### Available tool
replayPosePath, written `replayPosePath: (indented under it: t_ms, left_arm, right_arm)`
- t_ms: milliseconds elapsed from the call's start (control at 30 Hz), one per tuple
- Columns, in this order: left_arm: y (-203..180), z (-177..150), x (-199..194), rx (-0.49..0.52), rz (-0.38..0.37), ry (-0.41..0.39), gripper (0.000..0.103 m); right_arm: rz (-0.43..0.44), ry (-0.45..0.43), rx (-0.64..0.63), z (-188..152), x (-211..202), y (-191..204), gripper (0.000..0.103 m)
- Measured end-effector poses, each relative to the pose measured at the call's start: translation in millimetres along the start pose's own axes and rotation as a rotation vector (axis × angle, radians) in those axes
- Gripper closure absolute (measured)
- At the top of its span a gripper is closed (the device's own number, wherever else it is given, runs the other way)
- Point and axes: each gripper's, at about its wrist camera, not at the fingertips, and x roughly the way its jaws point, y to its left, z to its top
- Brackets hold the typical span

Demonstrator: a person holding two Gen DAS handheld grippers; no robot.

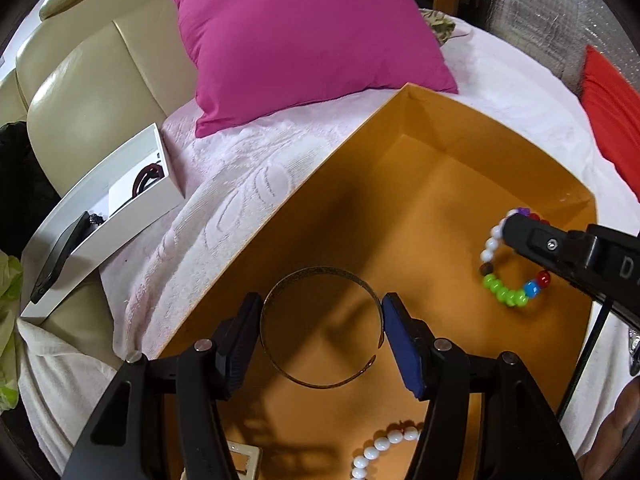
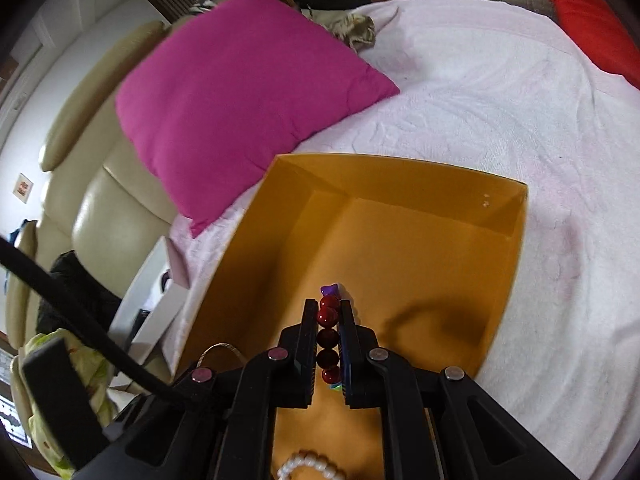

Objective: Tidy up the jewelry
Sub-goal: 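Carry the bangle with the left tool into the orange box while the right tool drops the multicolour bracelet there, then move both open tools back over the table toward the watch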

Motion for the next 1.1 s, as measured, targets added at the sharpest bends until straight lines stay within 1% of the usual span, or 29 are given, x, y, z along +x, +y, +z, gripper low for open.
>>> replayPosePath:
  t_ms: [67, 133, 200, 233, 333, 433, 533, 633, 867, 967, 1100]
  left_arm:
    - [0.9, 0.9, 2.4, -0.010, 0.013, 0.013, 0.040]
    - [1.6, 1.9, 3.9, -0.023, 0.020, 0.024, 0.040]
    - [0.6, 2.4, 1.7, -0.028, 0.017, 0.020, 0.040]
    - [-0.2, 2.6, 0.3, -0.029, 0.018, 0.013, 0.040]
    - [-4.9, 2.7, -7.2, -0.026, 0.024, -0.021, 0.040]
    - [-14.1, 1.6, -16.7, -0.007, 0.038, -0.064, 0.040]
    - [-30.0, -1.9, -27.6, 0.019, 0.033, -0.102, 0.040]
    - [-51.0, -7.5, -36.4, 0.060, 0.029, -0.127, 0.040]
    - [-115.0, -29.6, -61.9, 0.190, -0.024, -0.195, 0.040]
    - [-147.3, -43.7, -70.3, 0.268, -0.041, -0.218, 0.040]
    - [-185.7, -62.1, -76.8, 0.363, -0.062, -0.233, 0.040]
  right_arm:
    - [-0.044, 0.006, 0.009, 3.8, 4.2, -2.5, 0.091]
    - [-0.048, 0.016, 0.020, 5.7, 1.9, -7.8, 0.085]
    - [-0.038, -0.010, 0.030, 6.6, -9.1, -14.3, 0.073]
    - [-0.031, -0.023, 0.034, 6.5, -14.6, -16.5, 0.071]
    - [0.000, -0.085, 0.052, 4.2, -42.5, -28.3, 0.071]
    - [0.000, -0.137, 0.050, -1.2, -70.6, -41.4, 0.071]
    - [-0.005, -0.182, 0.057, -13.1, -102.7, -58.6, 0.071]
    - [-0.024, -0.225, 0.086, -33.6, -137.9, -87.5, 0.071]
    - [-0.118, -0.294, 0.235, -101.3, -216.0, -185.8, 0.071]
    - [-0.133, -0.323, 0.327, -126.6, -241.2, -228.0, 0.071]
    - [-0.137, -0.346, 0.421, -153.5, -260.6, -271.6, 0.071]
